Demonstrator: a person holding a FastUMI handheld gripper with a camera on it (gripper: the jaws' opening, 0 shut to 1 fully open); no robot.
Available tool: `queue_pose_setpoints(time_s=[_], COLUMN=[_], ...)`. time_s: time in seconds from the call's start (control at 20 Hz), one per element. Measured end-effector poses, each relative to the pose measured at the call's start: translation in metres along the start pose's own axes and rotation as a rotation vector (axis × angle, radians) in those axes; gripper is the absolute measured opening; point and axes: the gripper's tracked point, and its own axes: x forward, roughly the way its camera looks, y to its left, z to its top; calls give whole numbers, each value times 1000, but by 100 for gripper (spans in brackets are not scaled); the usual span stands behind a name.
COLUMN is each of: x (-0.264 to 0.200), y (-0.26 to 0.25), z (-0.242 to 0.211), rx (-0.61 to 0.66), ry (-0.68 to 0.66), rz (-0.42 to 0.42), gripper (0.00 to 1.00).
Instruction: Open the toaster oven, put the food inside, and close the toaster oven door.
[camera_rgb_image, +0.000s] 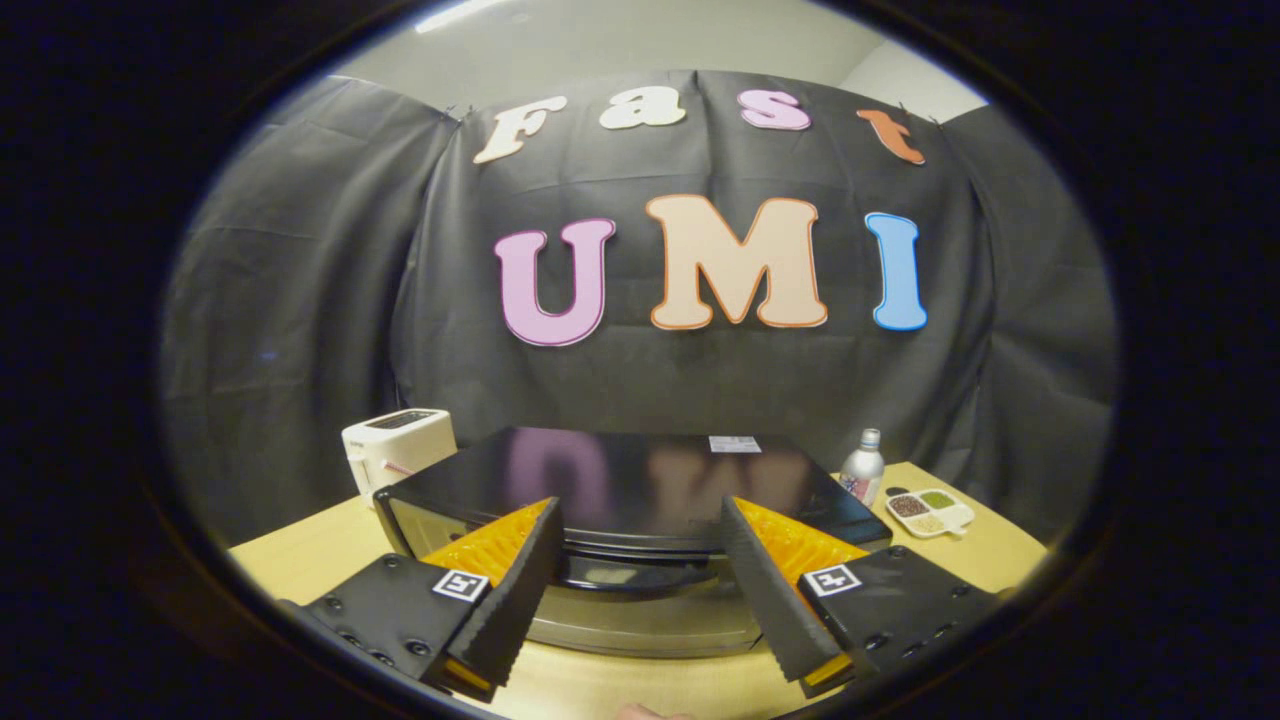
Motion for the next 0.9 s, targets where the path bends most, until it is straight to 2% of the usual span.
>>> queue_pose_setpoints(time_s=[0.45, 0.9], x=[-6, -25], y=[-1, 0], z=[-6, -12], rx=[37, 75], ry=[-15, -6], rz=[-13, 13], gripper=[99, 99])
